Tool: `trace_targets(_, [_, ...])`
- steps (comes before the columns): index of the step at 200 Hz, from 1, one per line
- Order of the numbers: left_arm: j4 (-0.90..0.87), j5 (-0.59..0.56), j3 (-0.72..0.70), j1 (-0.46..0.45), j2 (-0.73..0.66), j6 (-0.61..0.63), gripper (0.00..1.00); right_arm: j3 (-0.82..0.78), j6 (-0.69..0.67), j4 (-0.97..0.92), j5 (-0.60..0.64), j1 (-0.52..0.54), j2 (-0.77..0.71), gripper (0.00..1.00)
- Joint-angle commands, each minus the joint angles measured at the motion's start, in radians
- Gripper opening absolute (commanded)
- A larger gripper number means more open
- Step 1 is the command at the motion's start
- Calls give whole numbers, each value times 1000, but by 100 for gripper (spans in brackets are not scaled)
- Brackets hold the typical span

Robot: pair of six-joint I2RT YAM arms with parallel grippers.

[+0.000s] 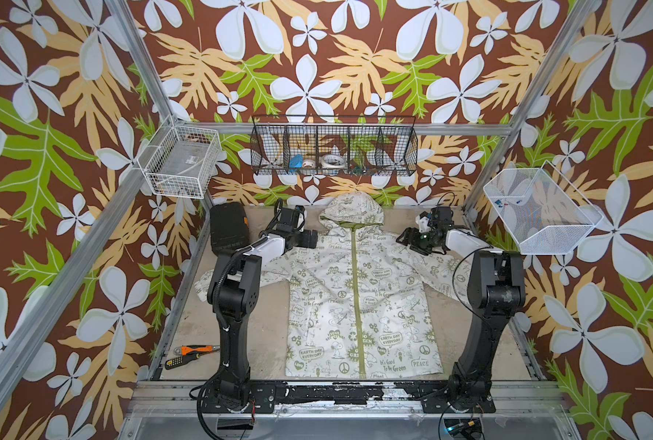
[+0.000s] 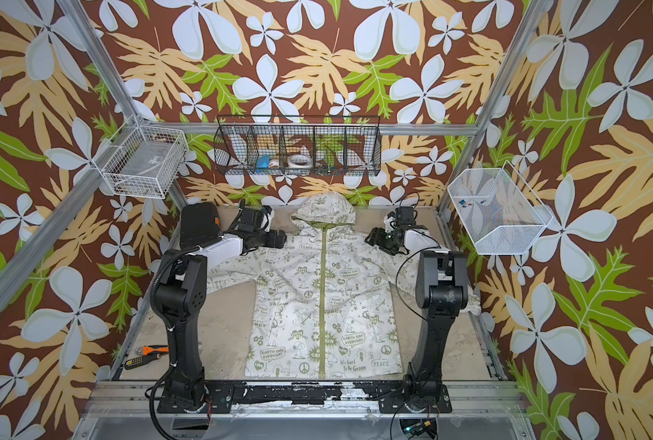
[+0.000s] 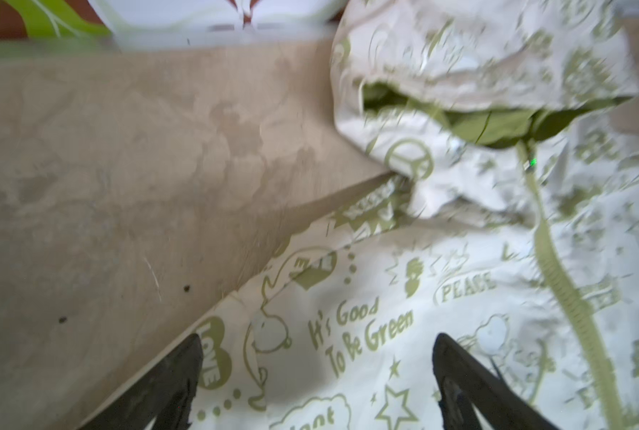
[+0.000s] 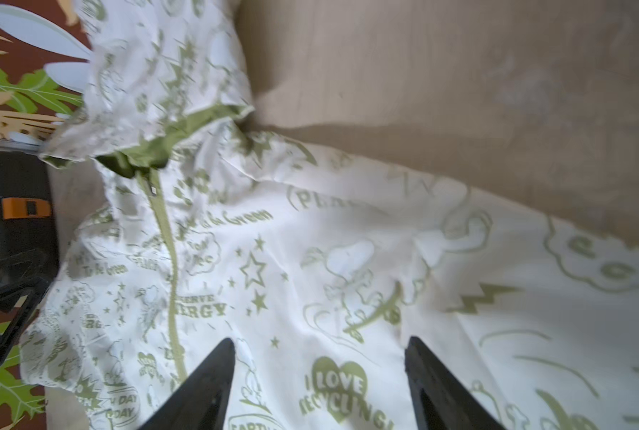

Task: Unzip the jacket
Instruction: Flatten out the jacket at the center of the board.

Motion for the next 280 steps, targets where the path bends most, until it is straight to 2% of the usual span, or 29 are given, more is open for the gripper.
trace_targets(1, [-109,-59,52,1,50,60,97,-53,6,37,42,3,-2,65])
trace_targets(34, [-209,-110,99,1,106,37,94,-66,-20,-32,128,9,39,54])
trace_targets(54, [-227,-113,66,-1,103,11,91,-79,-45,-72,227,20,56,34])
trace_targets(72, [-253,-113,54,-1,117,-27,84,-96,-58,-95,317,33,67,24])
trace_targets(110, [-245,-100,-24,-1,106,-126,68,-151,-73,-129,450,65,66,14])
trace_targets(135, [-190,-105,-154,-1,34,-197,59,-256,-51,-105,410,68,17,10])
trace_targets(152, [-144,-102,-259,0,-32,-249,51,-343,-22,-59,306,63,-39,8])
trace_targets(176, [-94,-99,-386,-1,-119,-311,39,-480,17,-4,240,67,-125,5])
trace_targets(211, [-57,-97,-509,-1,-247,-335,30,-709,73,67,214,67,-312,3])
trace_targets(228, [-35,-65,-526,-10,-333,-302,28,-784,90,65,212,67,-415,4])
trace_targets(235, [-24,-66,-523,-20,-379,-281,29,-799,94,59,208,66,-470,6])
trace_targets(242, [-8,-60,-515,-30,-419,-249,35,-797,93,41,212,66,-518,11])
trace_targets(255, [27,9,-473,-43,-481,-151,62,-759,84,3,243,66,-597,26])
trace_targets(268, [40,127,-390,-56,-499,-29,81,-687,64,-25,265,66,-656,44])
trace_targets(280, [10,245,-283,-61,-463,68,99,-611,37,-32,263,66,-684,57])
